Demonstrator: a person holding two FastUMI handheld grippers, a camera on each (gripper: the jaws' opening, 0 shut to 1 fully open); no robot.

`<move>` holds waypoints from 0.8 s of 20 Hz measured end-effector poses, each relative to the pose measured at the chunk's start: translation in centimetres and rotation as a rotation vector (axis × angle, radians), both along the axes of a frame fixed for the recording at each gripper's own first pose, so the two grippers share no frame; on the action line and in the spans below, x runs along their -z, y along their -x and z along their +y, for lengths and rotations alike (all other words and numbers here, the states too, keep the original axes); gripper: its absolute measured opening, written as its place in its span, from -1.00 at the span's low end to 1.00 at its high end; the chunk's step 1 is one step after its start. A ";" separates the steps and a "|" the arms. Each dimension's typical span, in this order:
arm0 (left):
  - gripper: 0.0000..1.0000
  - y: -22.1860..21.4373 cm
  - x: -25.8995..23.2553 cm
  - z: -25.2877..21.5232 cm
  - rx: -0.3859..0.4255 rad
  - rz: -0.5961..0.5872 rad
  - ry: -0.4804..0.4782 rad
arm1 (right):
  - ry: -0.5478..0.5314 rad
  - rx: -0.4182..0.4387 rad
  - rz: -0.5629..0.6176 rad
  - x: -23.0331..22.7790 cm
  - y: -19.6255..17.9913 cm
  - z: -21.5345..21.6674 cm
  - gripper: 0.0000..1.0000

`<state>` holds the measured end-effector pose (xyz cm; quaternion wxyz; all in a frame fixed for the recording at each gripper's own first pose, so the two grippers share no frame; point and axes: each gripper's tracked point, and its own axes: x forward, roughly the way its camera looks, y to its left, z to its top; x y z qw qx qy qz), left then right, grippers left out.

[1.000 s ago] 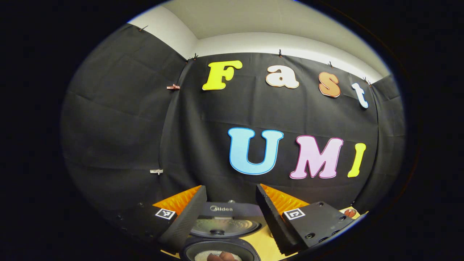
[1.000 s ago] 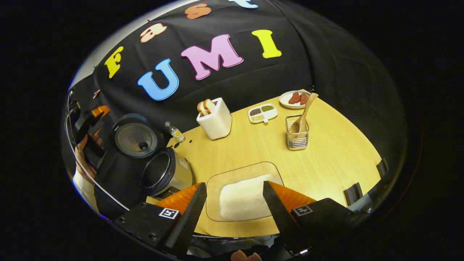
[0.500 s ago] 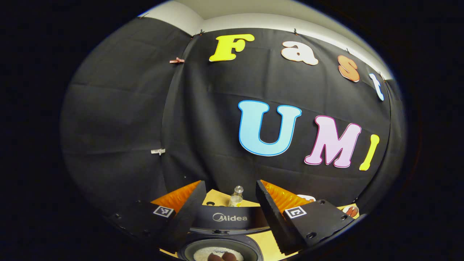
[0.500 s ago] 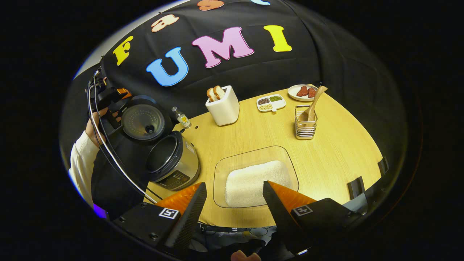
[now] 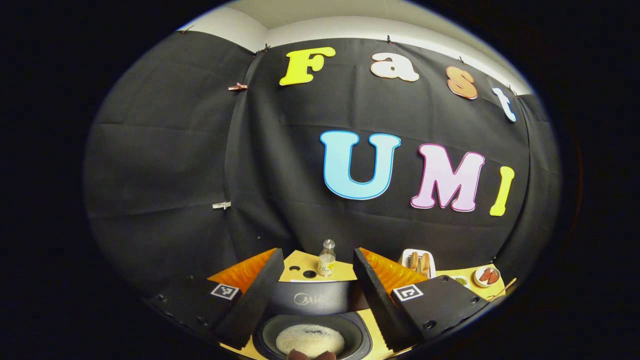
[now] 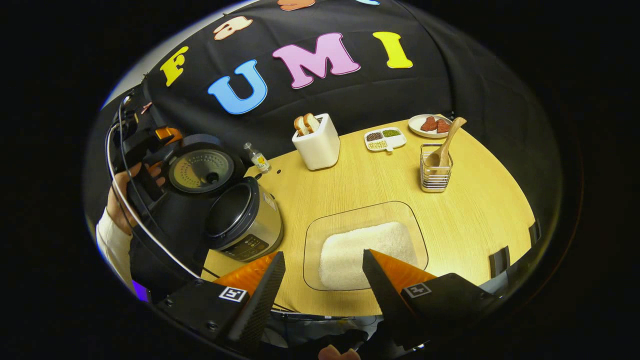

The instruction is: Close the left gripper, press the button to open the rice cooker; take a wooden spoon from the chopstick holder with the right hand, scoop a spoonful of rice and pour it into the rice cooker, then put the wooden spoon back into the chopstick holder.

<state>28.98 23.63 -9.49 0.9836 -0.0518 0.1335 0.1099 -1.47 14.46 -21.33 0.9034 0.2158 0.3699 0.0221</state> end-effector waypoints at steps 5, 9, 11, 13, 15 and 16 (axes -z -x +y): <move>0.92 5.3 4.2 -2.2 -0.003 0.043 -0.041 | -0.005 -0.004 0.016 0.5 0.2 0.1 0.94; 0.92 8.4 8.4 -3.4 0.007 0.109 -0.040 | 0.000 -0.008 0.027 0.9 0.6 0.1 0.94; 0.92 9.7 11.3 -3.8 0.011 0.163 -0.023 | 0.003 -0.006 0.031 0.9 0.7 0.1 0.94; 0.93 11.0 14.2 -4.2 0.015 0.216 -0.011 | 0.008 -0.004 0.032 1.0 0.8 -0.2 0.94; 0.93 11.9 16.5 -4.3 0.018 0.249 -0.012 | 0.011 -0.002 0.040 1.2 1.0 -0.3 0.94; 0.92 12.1 17.5 -4.3 0.022 0.263 -0.015 | 0.012 0.000 0.042 1.2 1.0 -0.4 0.94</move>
